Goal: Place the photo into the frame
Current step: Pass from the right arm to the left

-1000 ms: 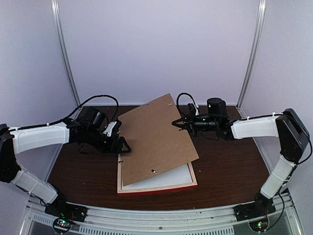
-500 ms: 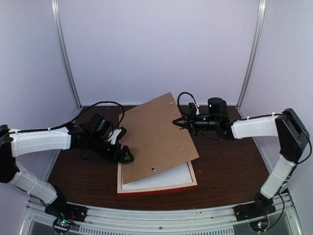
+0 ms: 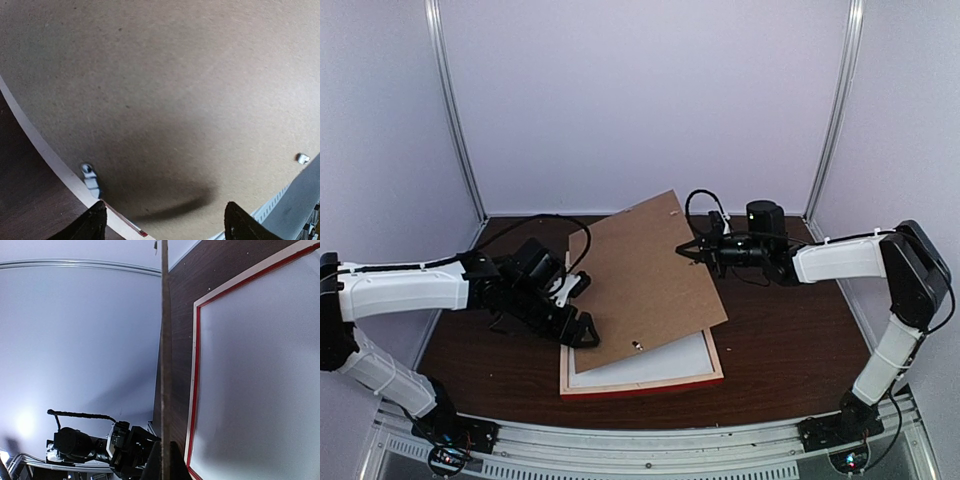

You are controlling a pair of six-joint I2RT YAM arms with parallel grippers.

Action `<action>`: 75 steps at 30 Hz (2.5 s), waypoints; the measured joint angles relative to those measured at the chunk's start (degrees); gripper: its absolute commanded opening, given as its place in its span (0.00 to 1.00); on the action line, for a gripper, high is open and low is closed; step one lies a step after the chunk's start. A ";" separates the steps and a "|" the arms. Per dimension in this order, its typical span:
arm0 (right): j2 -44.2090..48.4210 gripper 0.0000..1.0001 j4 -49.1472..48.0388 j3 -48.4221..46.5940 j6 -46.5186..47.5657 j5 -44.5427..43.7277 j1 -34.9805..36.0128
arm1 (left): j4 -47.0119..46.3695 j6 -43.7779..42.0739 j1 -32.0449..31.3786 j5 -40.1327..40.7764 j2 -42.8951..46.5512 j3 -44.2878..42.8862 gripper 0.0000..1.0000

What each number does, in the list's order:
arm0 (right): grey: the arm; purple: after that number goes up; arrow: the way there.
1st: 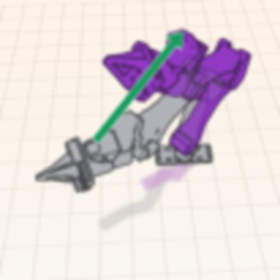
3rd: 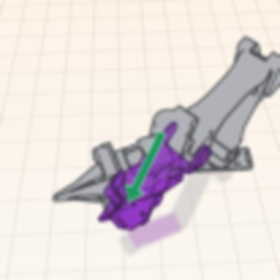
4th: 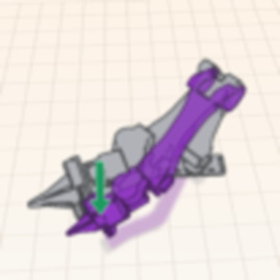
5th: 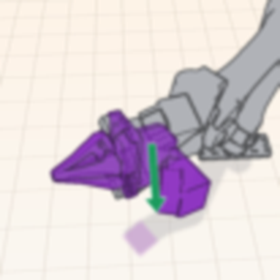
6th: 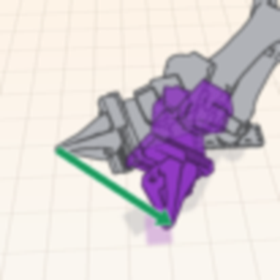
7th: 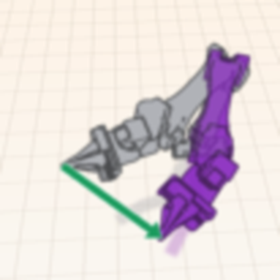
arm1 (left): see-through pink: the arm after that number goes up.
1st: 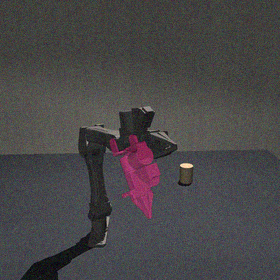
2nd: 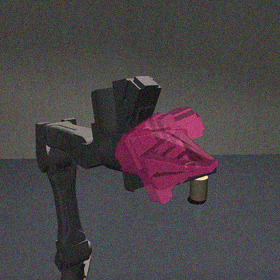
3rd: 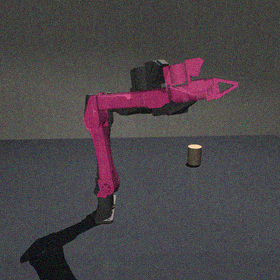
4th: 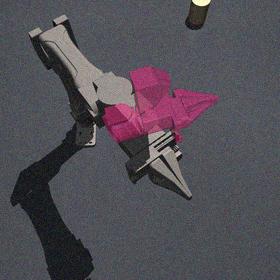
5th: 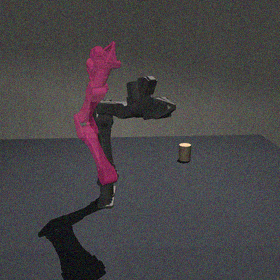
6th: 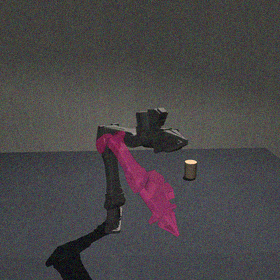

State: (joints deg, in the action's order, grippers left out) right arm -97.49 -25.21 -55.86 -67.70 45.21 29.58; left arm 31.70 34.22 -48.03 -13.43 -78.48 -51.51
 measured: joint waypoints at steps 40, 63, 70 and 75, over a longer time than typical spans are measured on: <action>-0.90 0.00 -3.41 2.36 -0.35 0.59 -1.14 | 4.57 -6.78 -1.97 11.72 -9.99 -11.87 0.90; -0.98 0.00 -4.57 2.97 -1.09 0.92 -1.46 | 2.89 -4.09 -1.95 7.63 -10.36 -8.63 0.88; -1.03 0.00 -4.61 3.02 -1.09 0.92 -1.57 | 1.18 -2.64 -1.95 5.40 -10.36 -7.82 0.88; -1.03 0.00 -4.66 3.56 -1.09 0.94 -1.77 | -0.50 -1.68 -1.95 3.65 -10.36 -7.30 0.88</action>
State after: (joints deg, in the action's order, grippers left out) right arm -98.52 -29.87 -52.29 -68.79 46.15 27.81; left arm 31.20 32.53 -49.98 -9.78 -88.84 -58.81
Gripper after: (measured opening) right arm 0.026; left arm 0.881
